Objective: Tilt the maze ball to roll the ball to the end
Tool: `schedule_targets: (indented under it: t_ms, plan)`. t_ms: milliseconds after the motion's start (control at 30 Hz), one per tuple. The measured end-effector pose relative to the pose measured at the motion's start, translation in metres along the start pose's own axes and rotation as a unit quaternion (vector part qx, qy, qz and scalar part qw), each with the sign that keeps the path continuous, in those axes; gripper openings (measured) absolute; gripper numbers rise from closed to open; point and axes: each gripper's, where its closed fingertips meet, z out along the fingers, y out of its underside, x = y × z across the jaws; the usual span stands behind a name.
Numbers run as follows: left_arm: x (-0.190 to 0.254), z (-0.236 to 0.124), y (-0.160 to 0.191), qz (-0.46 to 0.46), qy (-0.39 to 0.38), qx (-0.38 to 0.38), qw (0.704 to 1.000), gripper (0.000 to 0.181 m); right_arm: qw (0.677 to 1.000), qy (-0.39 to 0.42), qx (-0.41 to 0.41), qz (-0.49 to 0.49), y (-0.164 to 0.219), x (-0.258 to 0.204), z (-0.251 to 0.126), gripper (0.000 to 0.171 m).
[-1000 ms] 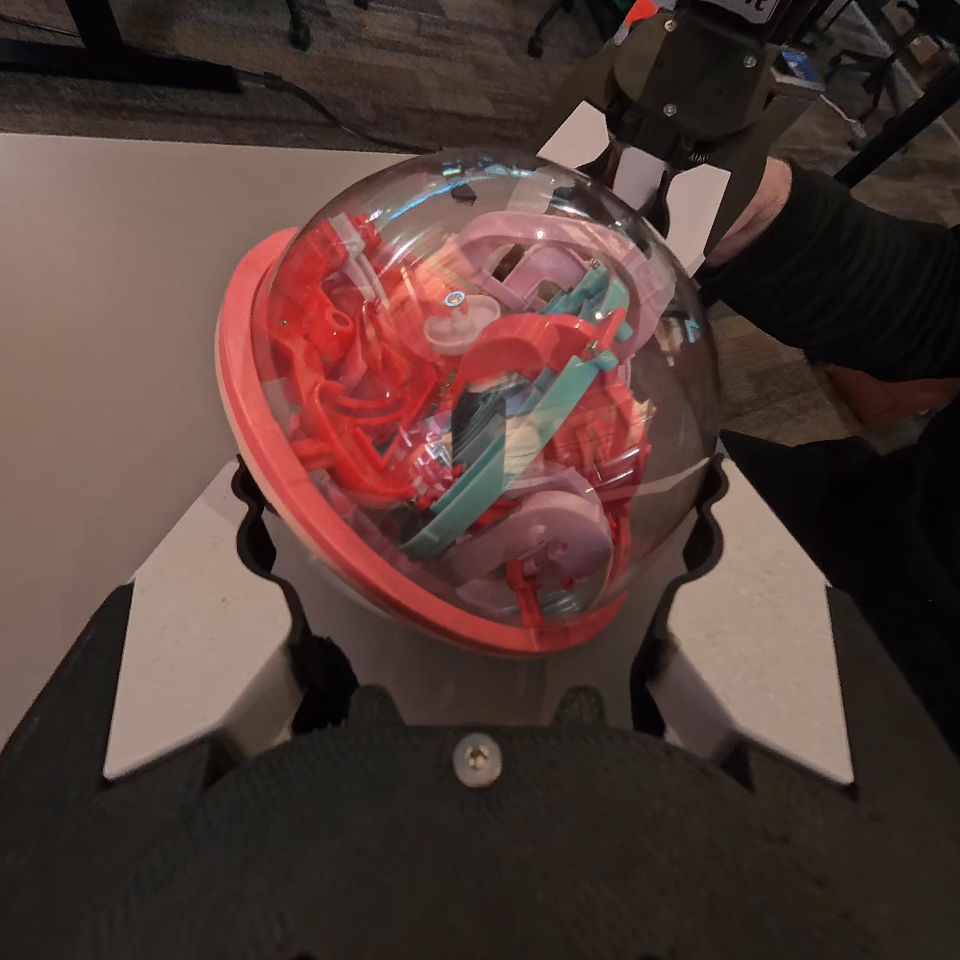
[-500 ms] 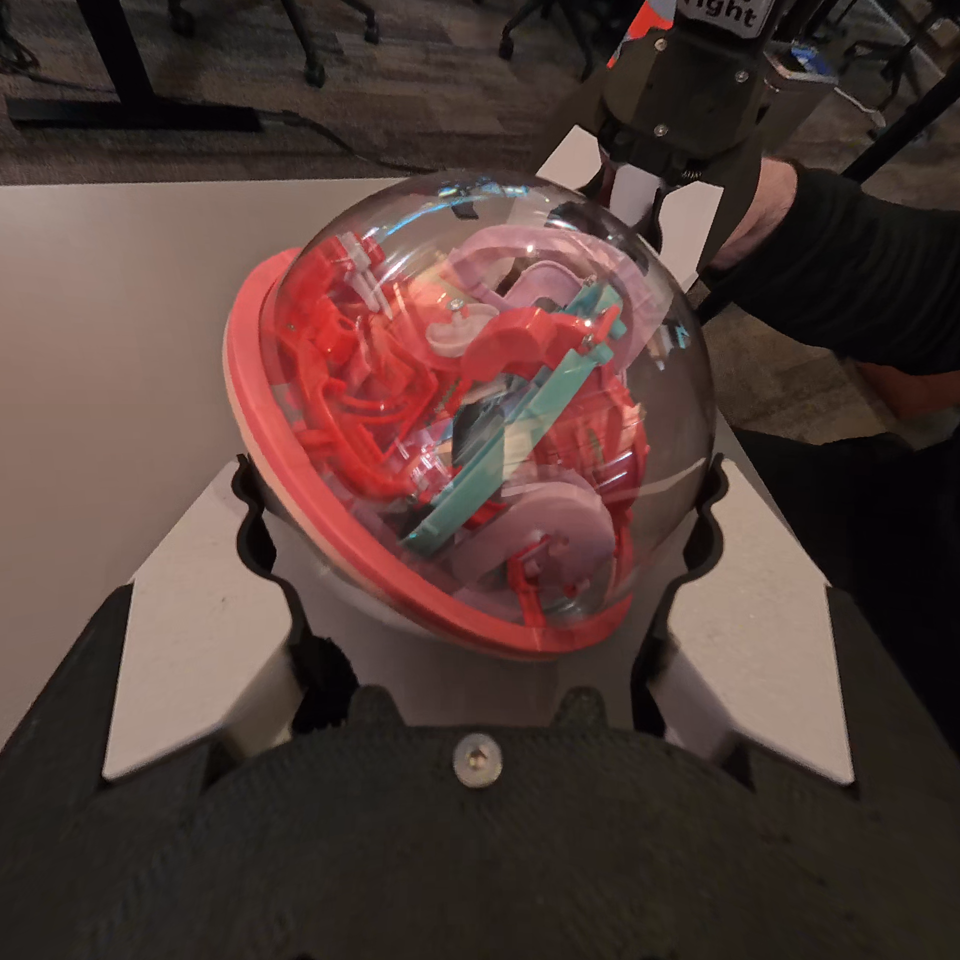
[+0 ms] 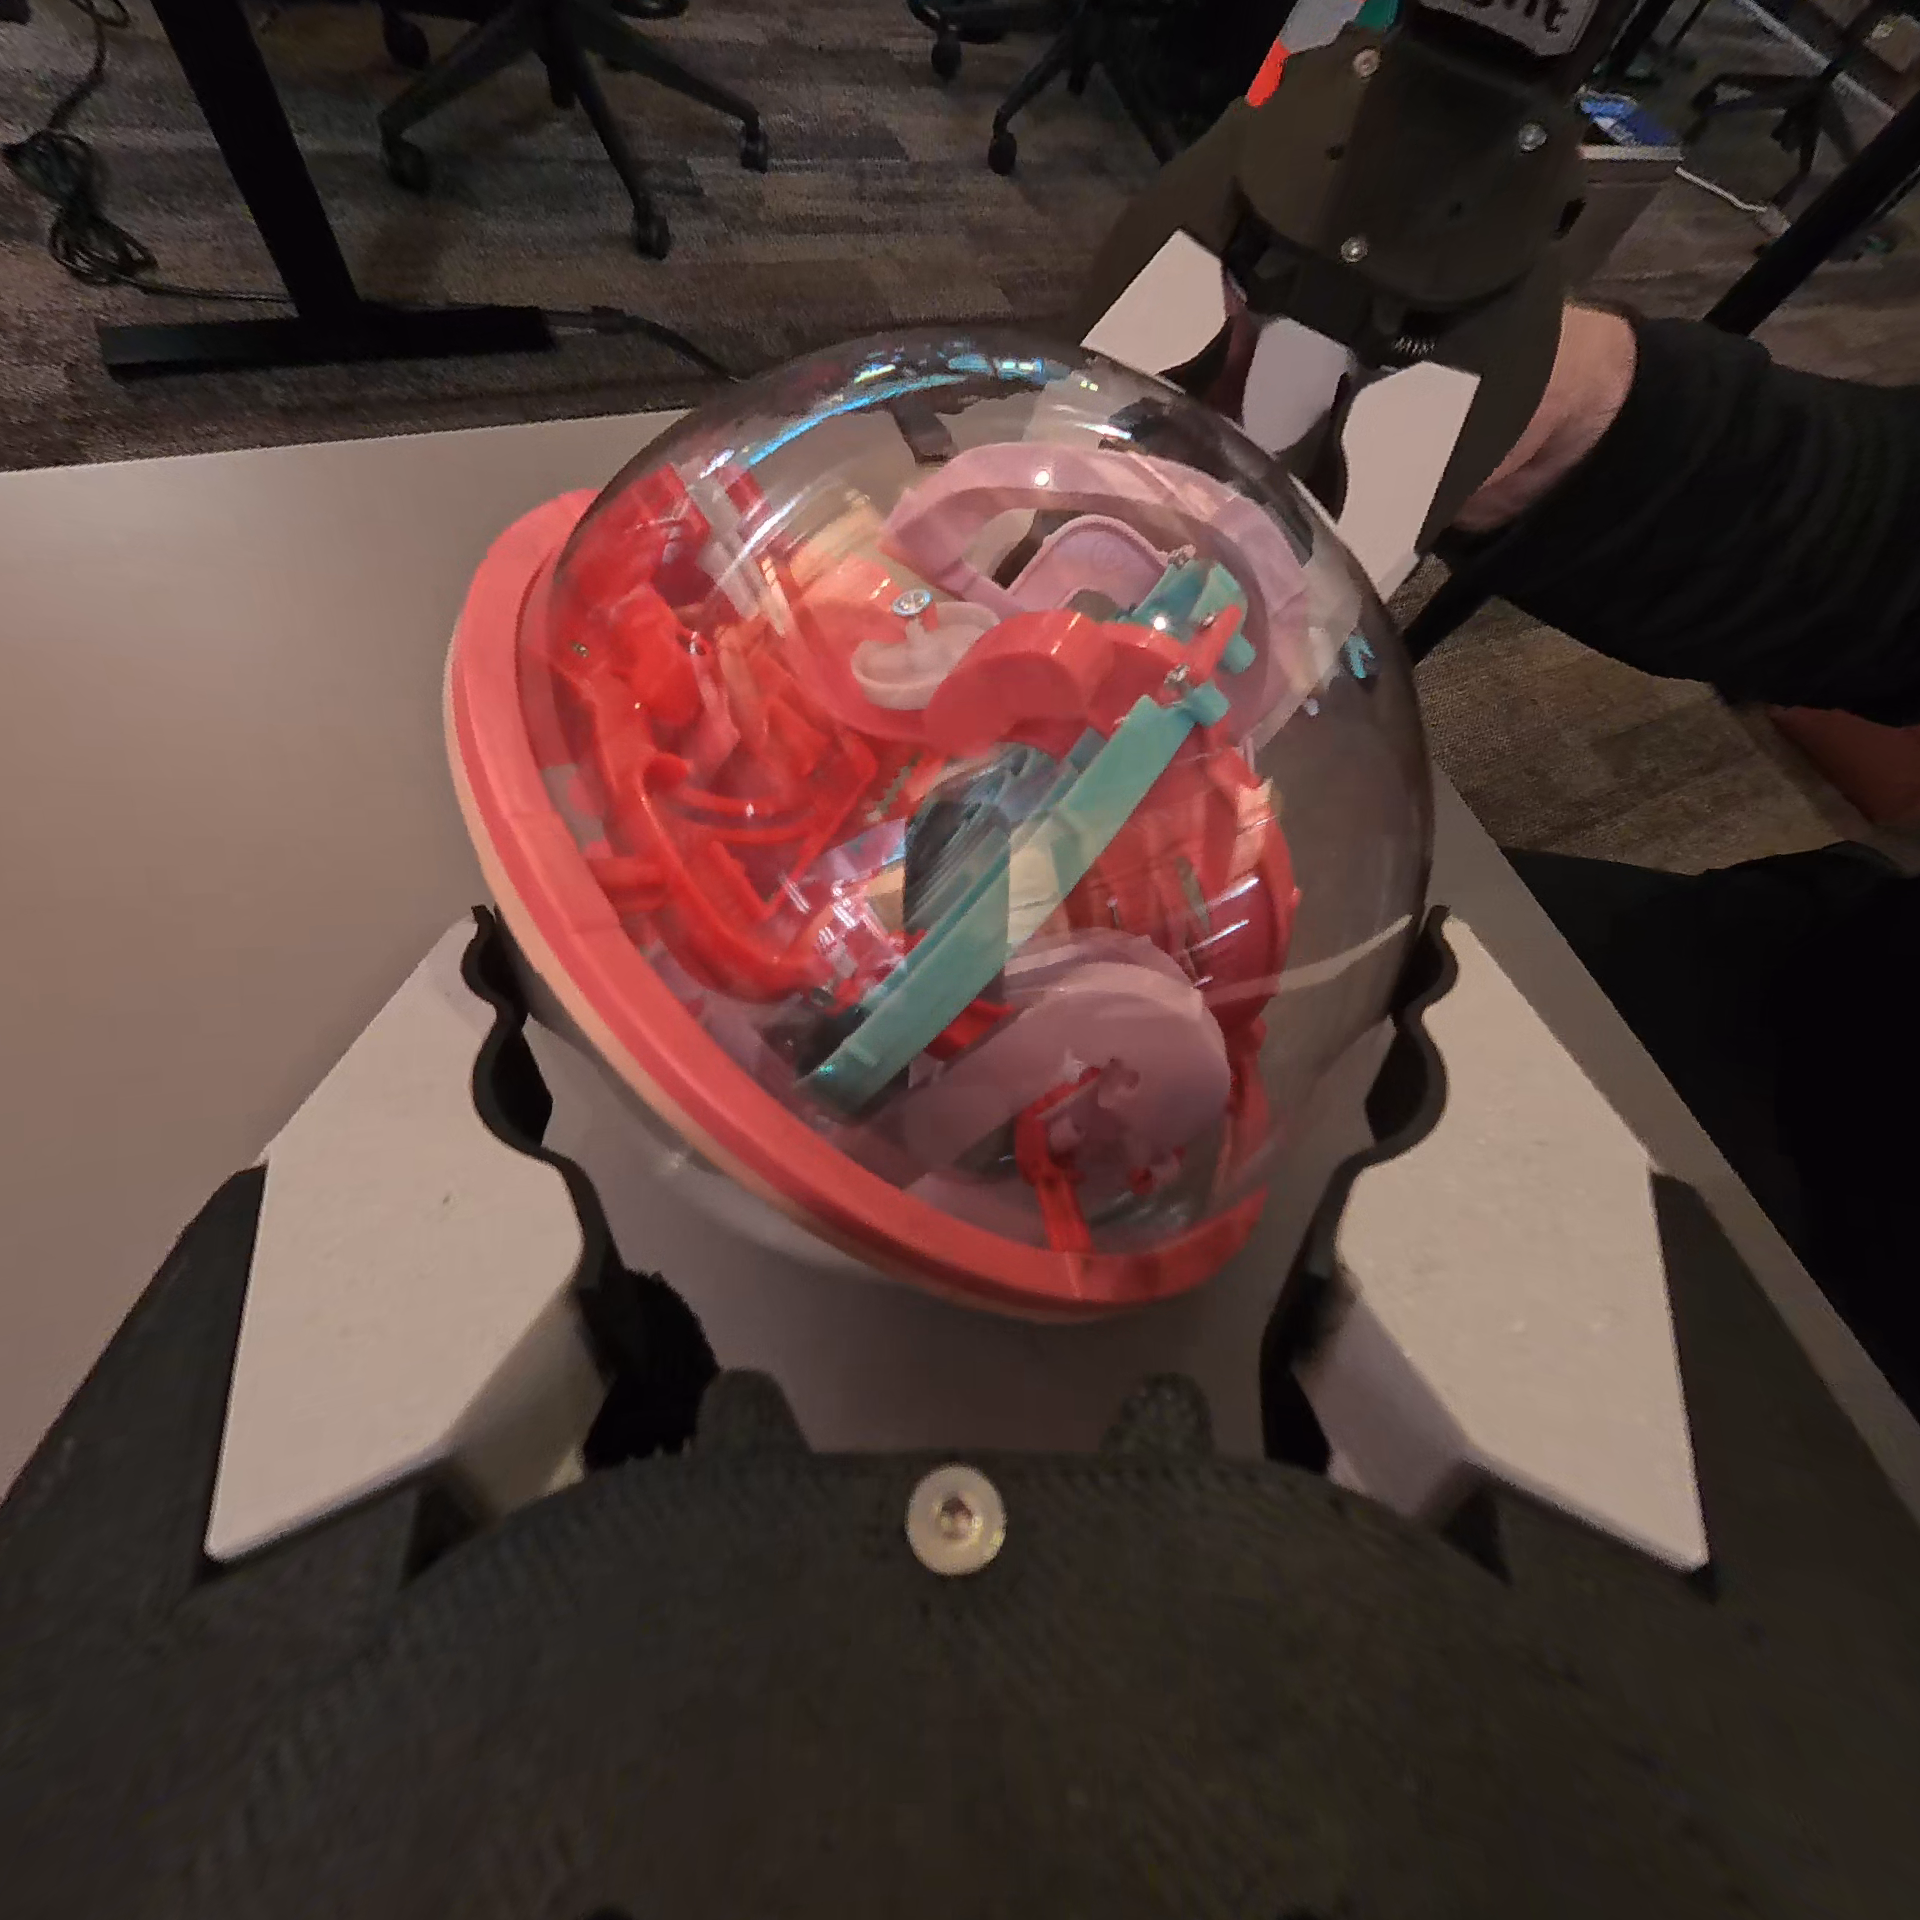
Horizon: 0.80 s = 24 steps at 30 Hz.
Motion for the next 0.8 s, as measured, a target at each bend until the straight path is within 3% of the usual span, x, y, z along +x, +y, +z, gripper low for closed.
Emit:
schedule_targets:
  t_ms: [567, 800]
  plan:
    - [-0.0037, 0.0020, 0.0016, 0.049, -0.018, 0.003, 0.999, 0.157, 0.998, 0.051, -0.019, -0.038, -0.0009, 0.0041, -0.0001, 0.076]
    - [-0.0040, 0.0019, -0.0004, -0.040, 0.010, 0.013, 0.999, 0.157, 0.999, 0.028, -0.021, -0.010, -0.0017, 0.0048, -0.0002, 0.075]
